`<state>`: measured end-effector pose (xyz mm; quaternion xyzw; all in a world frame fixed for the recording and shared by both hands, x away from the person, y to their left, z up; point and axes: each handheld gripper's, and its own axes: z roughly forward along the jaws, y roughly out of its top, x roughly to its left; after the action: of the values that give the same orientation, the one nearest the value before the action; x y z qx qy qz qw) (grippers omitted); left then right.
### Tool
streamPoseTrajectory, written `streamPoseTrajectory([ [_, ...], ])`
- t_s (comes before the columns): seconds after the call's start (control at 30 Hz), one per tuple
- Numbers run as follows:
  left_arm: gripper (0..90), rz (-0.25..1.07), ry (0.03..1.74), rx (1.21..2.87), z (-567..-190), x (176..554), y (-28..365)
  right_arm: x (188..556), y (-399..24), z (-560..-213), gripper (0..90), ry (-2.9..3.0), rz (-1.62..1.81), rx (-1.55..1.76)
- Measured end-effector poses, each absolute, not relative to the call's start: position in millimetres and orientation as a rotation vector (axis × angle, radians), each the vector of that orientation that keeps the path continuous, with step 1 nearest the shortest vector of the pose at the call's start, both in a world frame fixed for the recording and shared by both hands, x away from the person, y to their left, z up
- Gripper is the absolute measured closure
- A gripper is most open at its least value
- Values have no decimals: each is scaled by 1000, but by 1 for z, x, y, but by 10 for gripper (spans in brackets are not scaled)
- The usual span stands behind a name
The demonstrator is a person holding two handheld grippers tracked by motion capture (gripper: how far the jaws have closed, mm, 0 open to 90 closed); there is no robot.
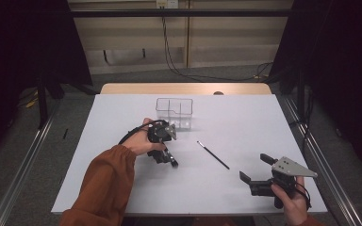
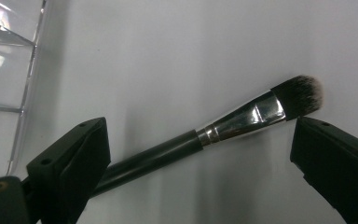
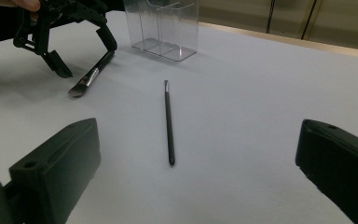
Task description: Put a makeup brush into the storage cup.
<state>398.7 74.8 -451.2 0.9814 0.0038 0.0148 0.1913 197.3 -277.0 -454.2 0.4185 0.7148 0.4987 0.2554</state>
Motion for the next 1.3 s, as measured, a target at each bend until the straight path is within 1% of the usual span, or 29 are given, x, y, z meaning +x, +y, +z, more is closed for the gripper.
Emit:
streamPoseTrajectory([
  [0.07,48,50,-31,2782,-454,399,73,197,-277,-454,0,1943,1354,1137],
  [0.13,48,42,-27,2775,-455,399,72,198,-277,-454,0,1944,1353,1138],
  [0.2,69,47,-26,2798,-458,399,70,197,-276,-454,0,1944,1357,1132],
  [0.23,69,44,-25,2804,-460,399,69,197,-276,-454,0,1944,1357,1132],
  [0.27,49,47,-20,2806,-460,399,69,197,-276,-454,0,1943,1357,1132],
  [0.43,44,-50,51,2804,-464,407,71,197,-277,-454,0,1944,1356,1137],
  [0.53,38,-60,53,2803,-465,407,70,197,-276,-454,0,1947,1357,1134],
  [0.6,38,-57,37,2832,-464,408,67,197,-276,-455,0,1948,1355,1137],
  [0.8,76,-61,33,2876,-461,408,63,197,-276,-455,0,1951,1353,1135],
  [0.83,100,-61,30,2878,-460,407,62,197,-276,-455,0,1952,1352,1135],
  [0.87,168,-63,43,2877,-458,405,61,198,-276,-455,0,1952,1352,1135],
  [0.93,227,-67,23,2887,-456,404,60,198,-276,-455,0,1954,1351,1134],
  [1.0,270,-64,17,2885,-455,404,60,198,-276,-455,0,1954,1350,1135],
  [1.03,270,-64,21,2881,-455,403,60,198,-276,-455,0,1955,1348,1134],
  [1.07,297,-64,7,2885,-454,403,60,198,-275,-455,0,1956,1351,1135],
  [1.1,396,-69,-3,2885,-453,402,60,198,-275,-455,0,1956,1347,1136],
  [1.17,484,-68,2,2880,-452,398,58,198,-275,-455,0,1957,1345,1138],
  [1.23,564,-68,-33,2892,-450,393,57,198,-275,-455,0,1960,1341,1138],
  [1.27,598,-76,-38,2894,-449,394,58,198,-275,-456,0,1960,1340,1138],
  [1.3,609,-80,-13,2880,-450,394,59,198,-275,-456,0,1961,1339,1140],
])
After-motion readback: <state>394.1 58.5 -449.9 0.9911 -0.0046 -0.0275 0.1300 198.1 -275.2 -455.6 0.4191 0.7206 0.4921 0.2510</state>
